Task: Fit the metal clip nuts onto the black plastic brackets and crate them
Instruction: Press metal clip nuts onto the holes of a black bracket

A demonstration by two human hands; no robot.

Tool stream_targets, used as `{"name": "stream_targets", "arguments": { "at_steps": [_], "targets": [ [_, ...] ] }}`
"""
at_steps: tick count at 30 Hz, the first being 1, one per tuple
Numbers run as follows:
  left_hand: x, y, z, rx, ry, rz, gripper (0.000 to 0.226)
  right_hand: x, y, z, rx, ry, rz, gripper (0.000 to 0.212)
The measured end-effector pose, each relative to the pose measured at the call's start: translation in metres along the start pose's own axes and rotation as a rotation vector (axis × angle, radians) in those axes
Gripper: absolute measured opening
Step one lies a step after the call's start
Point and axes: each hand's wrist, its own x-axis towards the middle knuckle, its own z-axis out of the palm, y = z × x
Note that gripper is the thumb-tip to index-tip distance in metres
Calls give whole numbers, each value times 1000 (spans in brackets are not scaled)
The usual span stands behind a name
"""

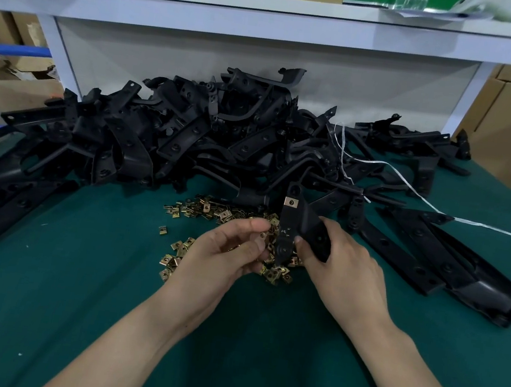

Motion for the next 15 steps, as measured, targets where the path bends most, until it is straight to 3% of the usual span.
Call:
{"name": "stream_targets", "arguments": {
  "at_steps": [15],
  "targets": [
    [-1, 1, 3, 71, 29, 23, 25, 1, 3, 2, 2, 8, -3, 47]
  ]
}}
